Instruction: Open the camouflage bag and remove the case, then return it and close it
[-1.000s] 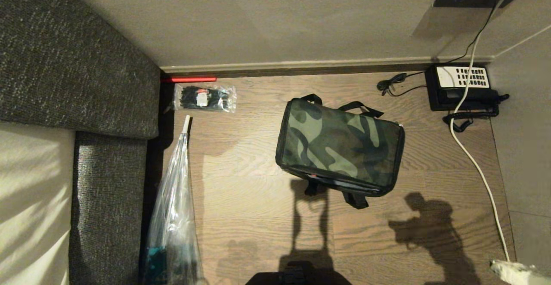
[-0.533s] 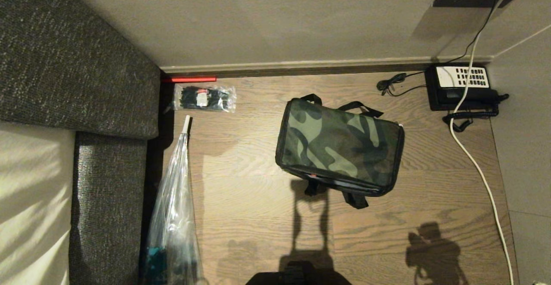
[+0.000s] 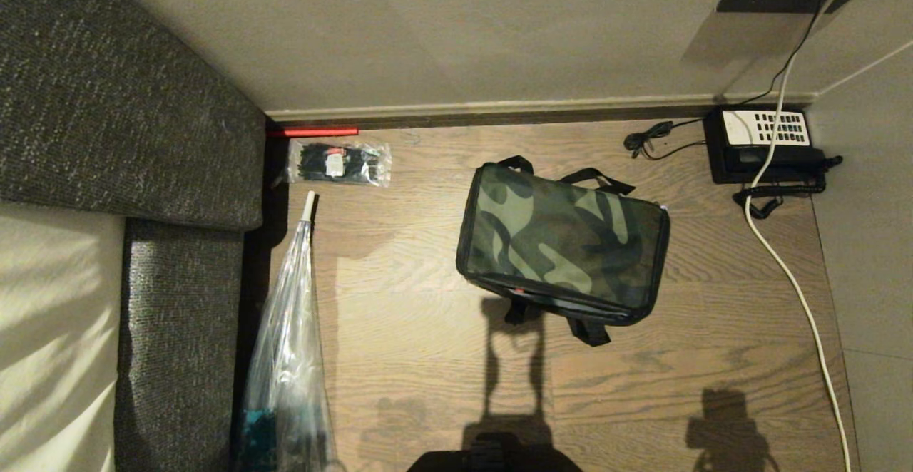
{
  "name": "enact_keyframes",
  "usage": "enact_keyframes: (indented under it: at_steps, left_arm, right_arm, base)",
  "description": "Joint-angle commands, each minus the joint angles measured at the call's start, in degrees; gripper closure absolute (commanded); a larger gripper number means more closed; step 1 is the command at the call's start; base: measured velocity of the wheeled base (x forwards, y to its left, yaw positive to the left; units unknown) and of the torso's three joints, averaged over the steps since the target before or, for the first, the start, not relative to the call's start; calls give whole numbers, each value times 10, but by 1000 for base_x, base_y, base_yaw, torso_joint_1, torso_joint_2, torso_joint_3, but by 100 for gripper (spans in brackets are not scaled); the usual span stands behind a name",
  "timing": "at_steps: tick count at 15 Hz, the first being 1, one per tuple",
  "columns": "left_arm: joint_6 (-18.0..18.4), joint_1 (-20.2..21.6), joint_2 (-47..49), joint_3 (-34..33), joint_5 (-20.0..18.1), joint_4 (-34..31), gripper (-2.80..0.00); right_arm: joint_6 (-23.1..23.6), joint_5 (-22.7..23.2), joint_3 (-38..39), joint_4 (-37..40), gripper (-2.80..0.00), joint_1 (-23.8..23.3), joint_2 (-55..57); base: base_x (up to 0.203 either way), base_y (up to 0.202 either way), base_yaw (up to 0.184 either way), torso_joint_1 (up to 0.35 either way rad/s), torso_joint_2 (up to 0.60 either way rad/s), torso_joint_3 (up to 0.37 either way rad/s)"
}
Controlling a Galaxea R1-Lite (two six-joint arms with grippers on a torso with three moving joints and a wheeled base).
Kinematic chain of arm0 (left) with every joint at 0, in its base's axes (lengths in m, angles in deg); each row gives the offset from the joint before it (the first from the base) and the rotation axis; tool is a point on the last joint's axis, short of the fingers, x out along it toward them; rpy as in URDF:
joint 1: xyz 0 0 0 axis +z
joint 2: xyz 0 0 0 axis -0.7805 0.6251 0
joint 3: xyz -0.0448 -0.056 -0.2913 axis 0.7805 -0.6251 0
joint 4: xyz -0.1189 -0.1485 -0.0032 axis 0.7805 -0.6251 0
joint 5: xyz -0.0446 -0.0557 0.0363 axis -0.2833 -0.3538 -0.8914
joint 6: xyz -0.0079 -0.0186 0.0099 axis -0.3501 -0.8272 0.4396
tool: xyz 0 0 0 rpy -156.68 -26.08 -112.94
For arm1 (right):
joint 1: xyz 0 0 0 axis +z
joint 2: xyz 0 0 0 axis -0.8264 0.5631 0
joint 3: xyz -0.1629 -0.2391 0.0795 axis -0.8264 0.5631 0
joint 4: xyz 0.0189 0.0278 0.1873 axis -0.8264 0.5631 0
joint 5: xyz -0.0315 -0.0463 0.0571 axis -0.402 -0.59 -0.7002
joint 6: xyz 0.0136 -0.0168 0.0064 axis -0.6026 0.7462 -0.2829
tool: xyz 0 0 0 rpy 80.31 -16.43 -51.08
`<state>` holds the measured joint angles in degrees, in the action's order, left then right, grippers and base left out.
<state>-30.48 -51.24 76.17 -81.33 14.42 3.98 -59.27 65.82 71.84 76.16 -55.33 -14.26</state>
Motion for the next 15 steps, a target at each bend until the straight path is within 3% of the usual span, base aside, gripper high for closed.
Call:
enact_keyframes:
  at_steps: [1,15]
  left_arm:
    - [0,0,-1,0,0,0,0]
    - [0,0,-1,0,1,-2,0]
  right_arm:
    - [4,2,8,2,0,-1,-30]
    - [-4,1,8,1,0,-1,-30]
  base:
    - [0,0,0,0,0,0]
    - [0,0,0,0,0,0]
